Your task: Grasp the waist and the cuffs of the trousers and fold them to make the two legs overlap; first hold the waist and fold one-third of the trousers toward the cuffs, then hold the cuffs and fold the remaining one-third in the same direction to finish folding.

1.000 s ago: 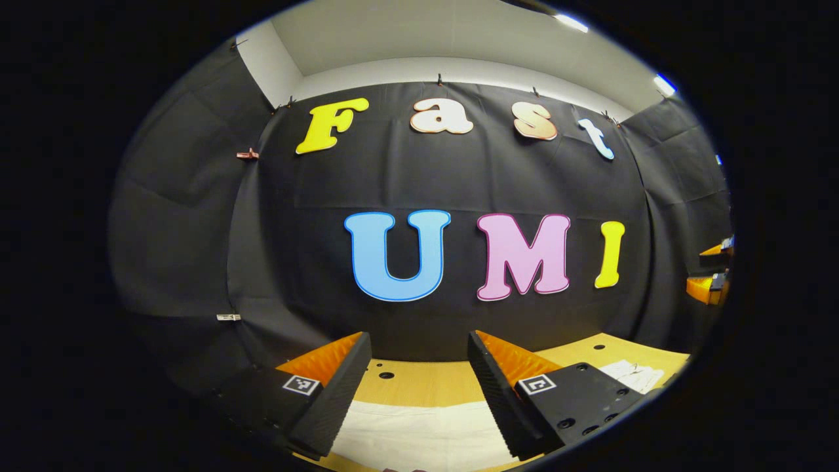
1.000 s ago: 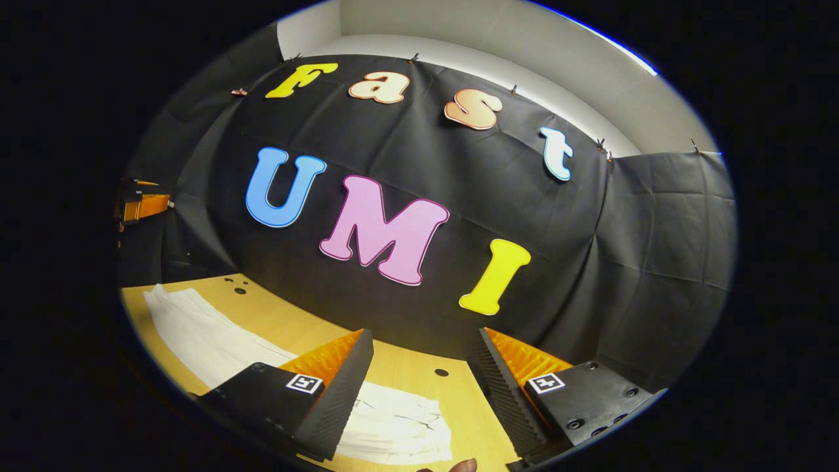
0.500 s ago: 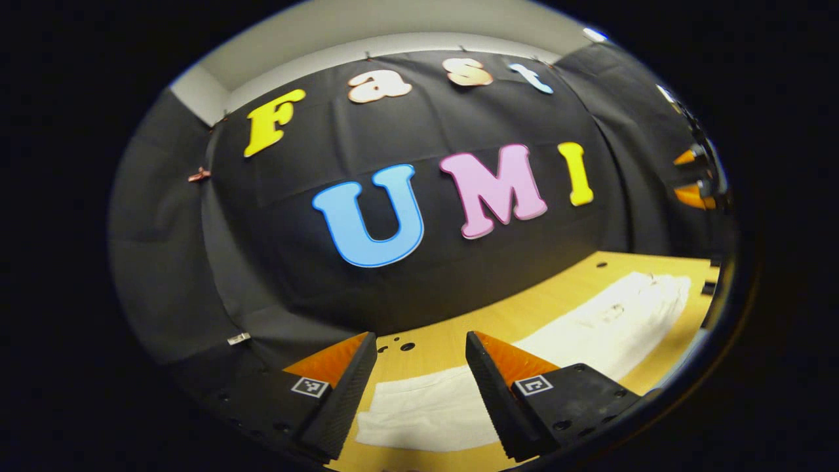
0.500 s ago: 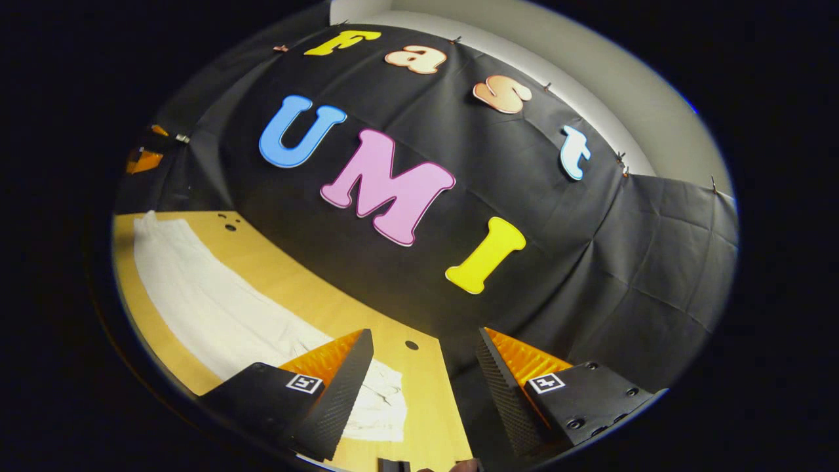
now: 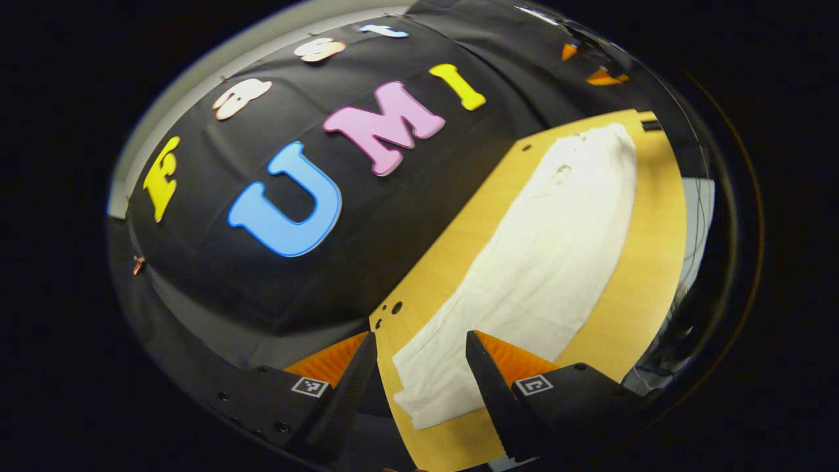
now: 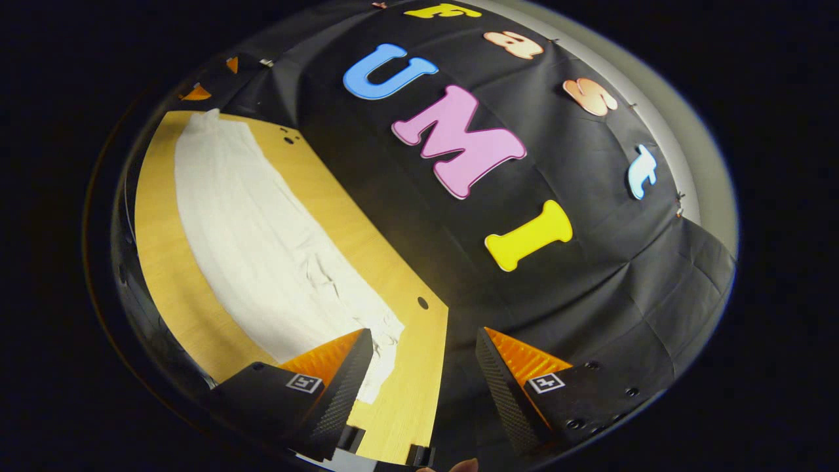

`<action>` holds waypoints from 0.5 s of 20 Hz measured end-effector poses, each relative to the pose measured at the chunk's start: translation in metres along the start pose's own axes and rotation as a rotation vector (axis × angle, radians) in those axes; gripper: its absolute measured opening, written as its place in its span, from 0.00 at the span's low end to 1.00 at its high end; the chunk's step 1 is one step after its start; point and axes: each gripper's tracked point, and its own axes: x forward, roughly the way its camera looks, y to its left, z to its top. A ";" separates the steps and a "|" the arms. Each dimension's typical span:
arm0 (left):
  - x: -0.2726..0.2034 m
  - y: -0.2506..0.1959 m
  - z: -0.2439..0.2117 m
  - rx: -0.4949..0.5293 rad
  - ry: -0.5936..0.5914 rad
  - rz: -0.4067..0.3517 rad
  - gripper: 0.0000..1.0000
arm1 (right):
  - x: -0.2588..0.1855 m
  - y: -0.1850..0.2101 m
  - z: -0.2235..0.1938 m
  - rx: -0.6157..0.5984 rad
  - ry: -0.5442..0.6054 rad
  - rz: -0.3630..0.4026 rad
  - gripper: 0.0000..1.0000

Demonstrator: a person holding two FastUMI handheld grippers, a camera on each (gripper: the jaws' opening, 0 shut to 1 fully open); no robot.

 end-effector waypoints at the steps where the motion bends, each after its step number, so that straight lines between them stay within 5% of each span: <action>1: 0.004 -0.012 -0.010 0.052 0.018 -0.037 0.88 | 0.000 0.007 -0.006 -0.023 0.008 0.018 0.97; 10: 0.029 -0.076 -0.115 0.277 0.244 -0.231 0.89 | 0.009 0.044 -0.049 -0.137 0.098 0.120 0.97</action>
